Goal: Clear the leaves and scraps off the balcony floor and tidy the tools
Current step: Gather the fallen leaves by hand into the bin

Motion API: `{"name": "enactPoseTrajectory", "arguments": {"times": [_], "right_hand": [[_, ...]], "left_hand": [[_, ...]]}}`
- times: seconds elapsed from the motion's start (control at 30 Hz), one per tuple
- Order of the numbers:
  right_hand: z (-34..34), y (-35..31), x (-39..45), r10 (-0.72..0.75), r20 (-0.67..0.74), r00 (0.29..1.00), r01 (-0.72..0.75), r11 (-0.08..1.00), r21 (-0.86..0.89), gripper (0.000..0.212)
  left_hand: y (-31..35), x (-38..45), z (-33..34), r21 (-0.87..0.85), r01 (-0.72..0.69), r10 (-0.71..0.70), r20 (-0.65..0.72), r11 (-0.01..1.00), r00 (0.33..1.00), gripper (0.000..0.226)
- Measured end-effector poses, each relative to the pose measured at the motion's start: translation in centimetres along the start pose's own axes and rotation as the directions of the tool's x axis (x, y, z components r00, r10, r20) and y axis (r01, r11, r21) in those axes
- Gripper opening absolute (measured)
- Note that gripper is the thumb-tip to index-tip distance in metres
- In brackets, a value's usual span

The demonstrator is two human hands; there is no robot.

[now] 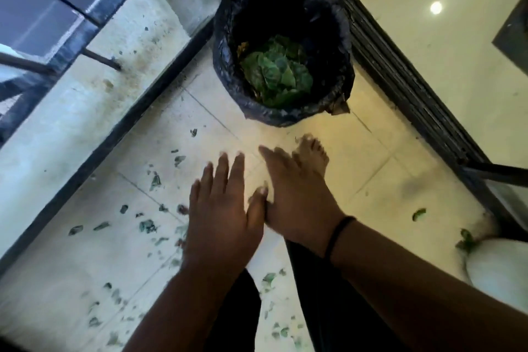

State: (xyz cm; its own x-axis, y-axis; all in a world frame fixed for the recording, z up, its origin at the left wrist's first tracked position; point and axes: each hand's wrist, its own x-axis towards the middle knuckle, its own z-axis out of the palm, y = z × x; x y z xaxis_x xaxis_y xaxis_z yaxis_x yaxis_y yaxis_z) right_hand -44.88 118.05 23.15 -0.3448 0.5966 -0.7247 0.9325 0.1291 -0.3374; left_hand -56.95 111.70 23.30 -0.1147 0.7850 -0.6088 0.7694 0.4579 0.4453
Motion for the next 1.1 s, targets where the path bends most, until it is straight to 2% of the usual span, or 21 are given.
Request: {"name": "enactPoseTrajectory", "arguments": {"times": [0.13,0.23,0.33,0.47,0.57,0.7,0.8,0.9,0.97,1.1], "right_hand": [[3.8,-4.2,-8.8,0.061,0.161,0.985,-0.075,0.994,0.078,0.071],[6.0,-5.4,-14.3,0.171,0.189,0.967,-0.185,0.981,0.056,0.068],[8.0,-5.3,-18.5,0.27,0.196,0.943,-0.283,0.958,0.038,0.073],[11.6,-3.9,-22.0,0.27,0.143,0.952,-0.278,0.96,0.034,0.076],[16.3,-2.0,-23.1,0.312,0.169,0.935,-0.32,0.947,0.021,0.073],[24.8,1.3,-24.2,0.304,0.258,0.917,-0.299,0.952,-0.059,0.076],[28.7,3.8,-24.1,0.272,0.255,0.928,-0.261,0.962,-0.077,0.089],[30.3,6.4,-24.4,0.273,0.269,0.924,-0.266,0.962,-0.063,0.085],[30.9,7.9,-24.8,0.27,0.227,0.936,-0.263,0.963,-0.063,0.073],[30.7,9.9,-26.4,0.232,0.137,0.963,-0.224,0.972,-0.074,0.07]], "left_hand": [[-1.3,-10.3,0.1,0.021,0.179,-0.179,0.021,0.984,0.984,0.077],[-2.8,-14.8,1.4,0.155,0.109,-0.122,0.074,0.982,0.99,0.076],[-3.9,-18.5,3.0,0.204,0.09,-0.13,0.195,0.975,0.972,0.083],[-5.4,-22.3,5.7,0.228,-0.032,-0.021,0.224,0.973,0.974,0.074],[-7.5,-23.1,9.3,0.251,-0.093,0.031,0.244,0.964,0.969,0.08],[-8.2,-22.3,13.7,0.315,-0.009,-0.074,0.25,0.949,0.965,0.096],[-7.3,-23.2,18.0,0.313,0.047,-0.144,0.296,0.949,0.944,0.093],[-6.1,-25.2,20.8,0.347,-0.004,-0.131,0.366,0.938,0.922,0.087],[-5.7,-25.7,21.6,0.379,-0.035,-0.103,0.337,0.925,0.936,0.087],[-5.8,-26.6,23.1,0.424,-0.026,-0.14,0.354,0.905,0.925,0.086]]}}
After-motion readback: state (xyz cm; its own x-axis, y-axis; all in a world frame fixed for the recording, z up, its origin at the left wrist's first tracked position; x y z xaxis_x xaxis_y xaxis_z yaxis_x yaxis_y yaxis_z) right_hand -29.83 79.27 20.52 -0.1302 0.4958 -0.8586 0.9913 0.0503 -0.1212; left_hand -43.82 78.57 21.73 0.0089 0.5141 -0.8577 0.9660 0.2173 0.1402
